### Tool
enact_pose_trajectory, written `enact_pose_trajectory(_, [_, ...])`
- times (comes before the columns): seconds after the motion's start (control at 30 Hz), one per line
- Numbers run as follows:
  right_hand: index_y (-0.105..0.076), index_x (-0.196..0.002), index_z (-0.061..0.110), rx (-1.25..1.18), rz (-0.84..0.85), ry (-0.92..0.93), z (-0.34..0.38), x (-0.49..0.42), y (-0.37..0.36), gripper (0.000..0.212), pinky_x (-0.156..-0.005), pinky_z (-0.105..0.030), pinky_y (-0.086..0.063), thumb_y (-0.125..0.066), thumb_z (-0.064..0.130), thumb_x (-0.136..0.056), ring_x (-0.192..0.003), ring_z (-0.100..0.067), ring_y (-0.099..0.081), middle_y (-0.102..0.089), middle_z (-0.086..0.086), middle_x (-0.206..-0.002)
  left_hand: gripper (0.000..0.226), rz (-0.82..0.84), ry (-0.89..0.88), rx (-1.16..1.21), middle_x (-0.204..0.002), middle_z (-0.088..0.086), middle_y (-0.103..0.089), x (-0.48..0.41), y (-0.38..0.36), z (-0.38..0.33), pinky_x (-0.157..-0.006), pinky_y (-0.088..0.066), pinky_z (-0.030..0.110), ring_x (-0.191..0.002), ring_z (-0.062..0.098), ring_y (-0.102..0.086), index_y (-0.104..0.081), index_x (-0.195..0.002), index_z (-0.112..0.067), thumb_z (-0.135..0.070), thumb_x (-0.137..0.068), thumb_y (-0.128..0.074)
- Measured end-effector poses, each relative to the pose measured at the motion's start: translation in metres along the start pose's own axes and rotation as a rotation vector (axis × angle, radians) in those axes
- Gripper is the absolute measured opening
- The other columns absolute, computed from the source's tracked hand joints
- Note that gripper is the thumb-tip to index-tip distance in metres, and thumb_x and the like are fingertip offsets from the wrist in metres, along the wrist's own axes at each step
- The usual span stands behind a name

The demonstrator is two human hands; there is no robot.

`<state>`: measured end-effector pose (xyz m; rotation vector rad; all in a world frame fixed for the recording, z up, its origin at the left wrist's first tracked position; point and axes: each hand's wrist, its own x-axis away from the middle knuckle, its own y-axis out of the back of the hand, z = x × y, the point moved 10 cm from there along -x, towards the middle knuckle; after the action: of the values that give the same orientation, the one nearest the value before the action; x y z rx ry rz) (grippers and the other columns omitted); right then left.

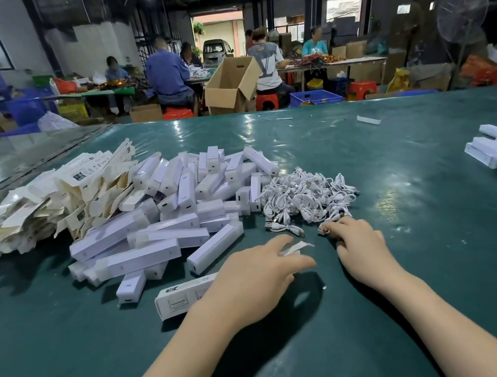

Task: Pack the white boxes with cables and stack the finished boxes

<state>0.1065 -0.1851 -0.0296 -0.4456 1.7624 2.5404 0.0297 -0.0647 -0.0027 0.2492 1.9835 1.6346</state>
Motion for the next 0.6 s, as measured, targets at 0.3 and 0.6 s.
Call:
enact_pose_trajectory(0.3, [-0.041,-0.126,0.026,0.088,0.089,0.107,0.01,0.007,-0.008,0.047,-0.104,-0.036,-0.02,-0.035,0.005,-0.084,-0.133,-0.015,-0.022,-0.033,0.007,-0.142,0.047,-0.096,0.142,-0.012,-0.102,-0.002,-0.063,0.001,0.016,0.009,-0.079,-0.041,0.035,-0.1,0.023,-0.054,-0.033,-0.134,-0.038,-0.038,-0.089,-0.049])
enact_pose_trajectory(0.6, [-0.022,-0.144,0.034,0.035,0.124,0.235,0.025,0.011,-0.012,0.065,-0.107,-0.03,-0.015,-0.036,0.008,-0.086,-0.135,-0.011,-0.019,-0.019,0.012,-0.151,0.054,-0.001,0.221,0.06,-0.118,-0.002,-0.056,0.002,0.0,0.022,-0.079,-0.031,0.026,-0.11,0.021,-0.048,-0.034,-0.132,-0.031,-0.035,-0.084,-0.058])
